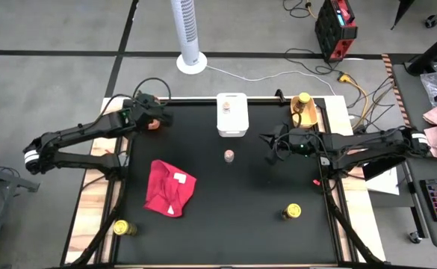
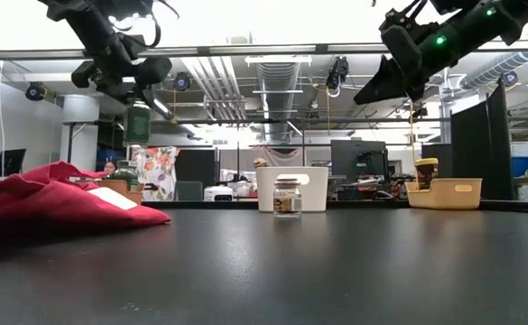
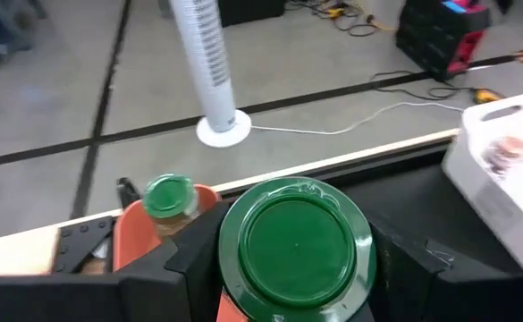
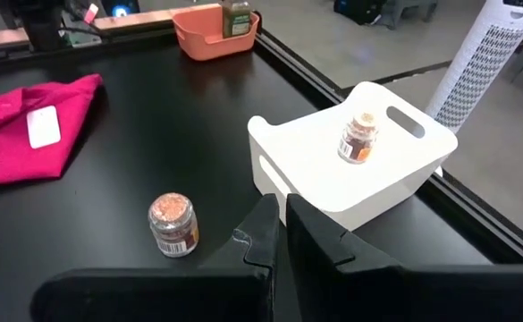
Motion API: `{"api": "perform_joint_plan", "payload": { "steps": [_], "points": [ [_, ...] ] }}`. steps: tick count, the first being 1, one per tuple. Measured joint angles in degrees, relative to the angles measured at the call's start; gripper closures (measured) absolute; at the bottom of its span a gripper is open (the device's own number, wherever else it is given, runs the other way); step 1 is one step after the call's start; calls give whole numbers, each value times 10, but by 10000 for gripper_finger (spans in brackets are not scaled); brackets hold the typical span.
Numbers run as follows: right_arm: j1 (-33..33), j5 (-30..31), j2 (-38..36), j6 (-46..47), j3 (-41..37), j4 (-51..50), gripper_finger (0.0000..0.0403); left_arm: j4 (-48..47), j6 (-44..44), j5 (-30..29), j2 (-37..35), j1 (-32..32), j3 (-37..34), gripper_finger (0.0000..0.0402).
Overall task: Sort spices by type
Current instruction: Put the green seasoning bottle into the orange bin
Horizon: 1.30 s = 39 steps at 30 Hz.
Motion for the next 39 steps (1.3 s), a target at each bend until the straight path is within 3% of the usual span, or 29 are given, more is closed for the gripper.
{"api": "perform_joint_plan", "payload": {
  "steps": [10, 18, 25, 39],
  "points": [
    [1, 0, -3, -3, -4, -1, 385, 33, 3, 4, -42, 12, -42, 217],
    [1, 0, -3, -4, -4, 0, 385, 59, -29, -39, -43, 33, -87, 217],
    [1, 0, -3, -7, -4, 1, 385, 64, -40, -74, -31, 43, -87, 217],
    [1, 0, -2, -11, -4, 1, 385, 66, -75, -76, -18, 80, -87, 217]
  ]
}}
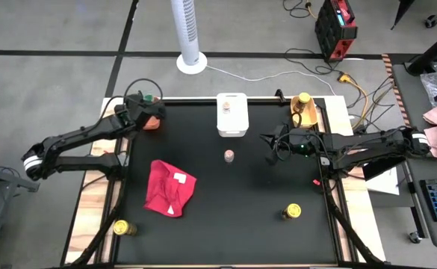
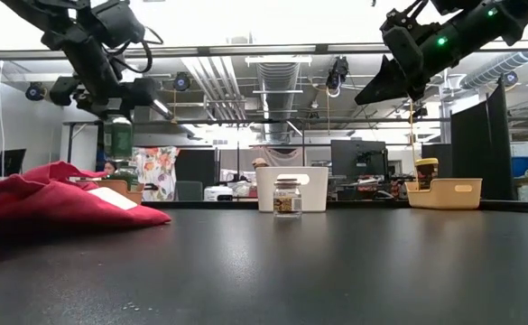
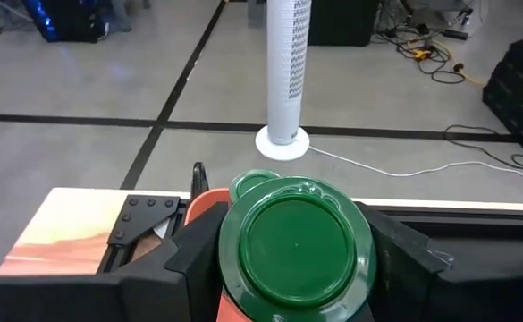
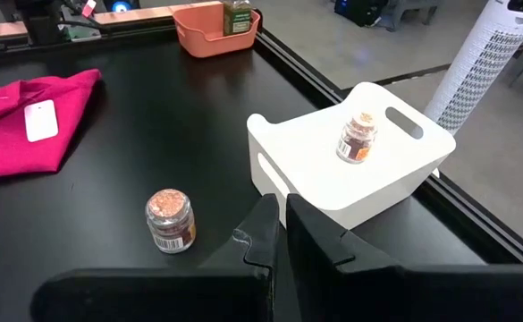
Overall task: Sort spices by type
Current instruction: Put the green seasoning bottle into the orange bin
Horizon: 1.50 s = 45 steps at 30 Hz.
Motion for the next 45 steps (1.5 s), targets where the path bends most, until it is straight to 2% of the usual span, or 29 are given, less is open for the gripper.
{"api": "perform_joint_plan", "payload": {
  "steps": [7, 22, 32, 36, 45],
  "points": [
    [0, 0, 0, 1, 0, 0, 385, 0, -28, -15, 34, 8, 0, 217],
    [0, 0, 0, 1, 0, -8, 385, -20, -133, -18, 41, 21, 0, 217],
    [0, 0, 0, 0, 0, -9, 385, -27, -167, -27, 45, 26, 0, 217],
    [0, 0, 0, 0, 0, -9, 385, -27, -198, -47, 55, 28, 0, 217],
    [0, 0, 0, -3, 0, -12, 385, -31, -229, -49, 86, 30, 0, 217]
  ]
}}
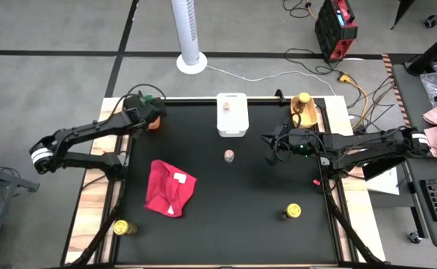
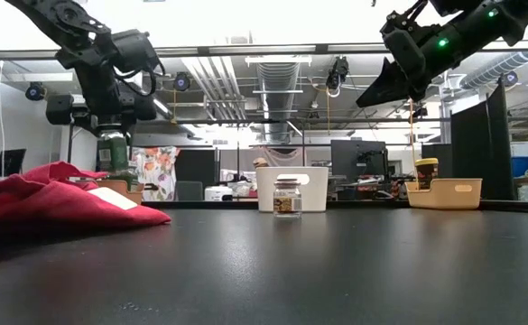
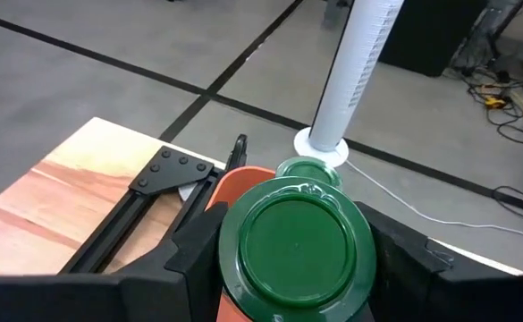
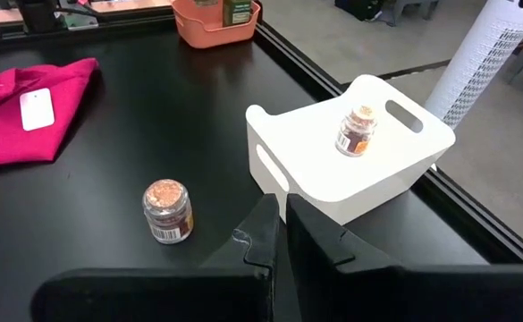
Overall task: Sort spices by type
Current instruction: Put the green seasoning bottle into the orange bin
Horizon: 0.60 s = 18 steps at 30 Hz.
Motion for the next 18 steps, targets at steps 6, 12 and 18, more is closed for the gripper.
{"api": "perform_joint_plan", "payload": {
  "steps": [6, 12, 18],
  "points": [
    [0, 0, 0, 1, 0, -12, 385, -5, -6, -1, 16, 13, 0, 217],
    [0, 0, 0, 0, 0, -9, 385, -4, -20, 0, 33, 14, 0, 217],
    [0, 0, 0, 0, 0, -9, 385, -4, -32, 6, 50, 23, 0, 205]
  ]
}}
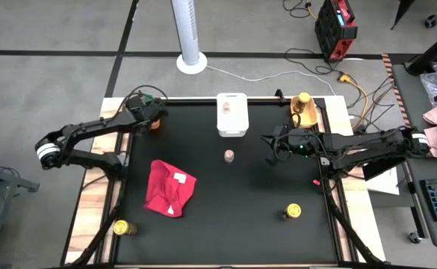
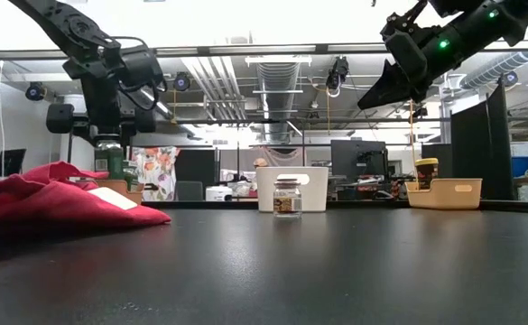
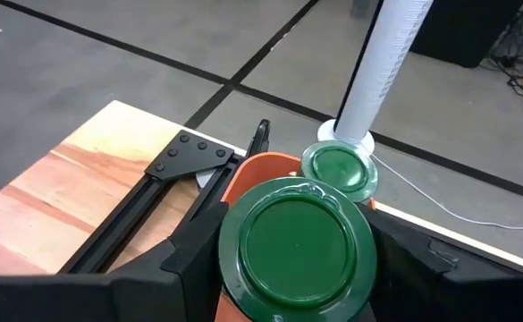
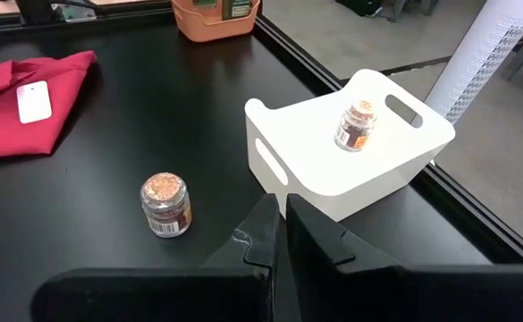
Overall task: Sort spices by type
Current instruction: Put the green seasoning bottle into the orange bin
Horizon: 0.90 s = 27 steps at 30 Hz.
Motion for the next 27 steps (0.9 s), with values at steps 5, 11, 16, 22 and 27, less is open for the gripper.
{"api": "perform_joint_plan", "payload": {
  "steps": [5, 11, 16, 22, 27],
  "points": [
    [0, 0, 0, -1, 0, 0, 385, 2, -4, 10, 7, 3, 0, 205],
    [0, 0, 0, -1, 0, 0, 385, 2, -6, 10, 8, 3, 0, 205],
    [0, 0, 0, -1, 0, 0, 385, 5, -2, 9, 9, 8, 1, 205],
    [0, 0, 0, -1, 0, 0, 385, 5, 8, 9, 9, 9, 1, 205],
    [0, 0, 0, 0, 0, 0, 385, 4, 9, 9, 9, 12, 1, 204]
  ]
}}
